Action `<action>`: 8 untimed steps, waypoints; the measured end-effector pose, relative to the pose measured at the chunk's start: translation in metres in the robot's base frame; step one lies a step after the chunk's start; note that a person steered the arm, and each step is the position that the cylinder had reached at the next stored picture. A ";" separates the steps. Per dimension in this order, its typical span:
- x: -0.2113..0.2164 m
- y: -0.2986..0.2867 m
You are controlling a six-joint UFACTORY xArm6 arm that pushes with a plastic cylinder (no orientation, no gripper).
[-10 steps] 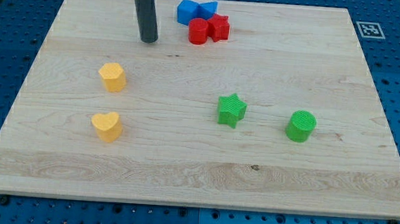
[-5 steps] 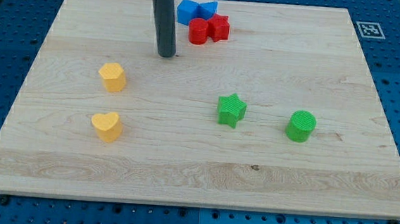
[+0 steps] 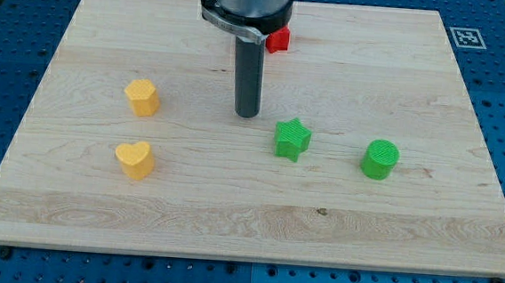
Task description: Slide the green star parallel left to the green circle
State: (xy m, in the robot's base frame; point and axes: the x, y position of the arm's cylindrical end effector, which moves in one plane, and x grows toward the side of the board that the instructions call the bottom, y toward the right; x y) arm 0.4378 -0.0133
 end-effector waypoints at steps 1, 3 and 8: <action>0.023 0.026; 0.087 0.033; 0.117 0.106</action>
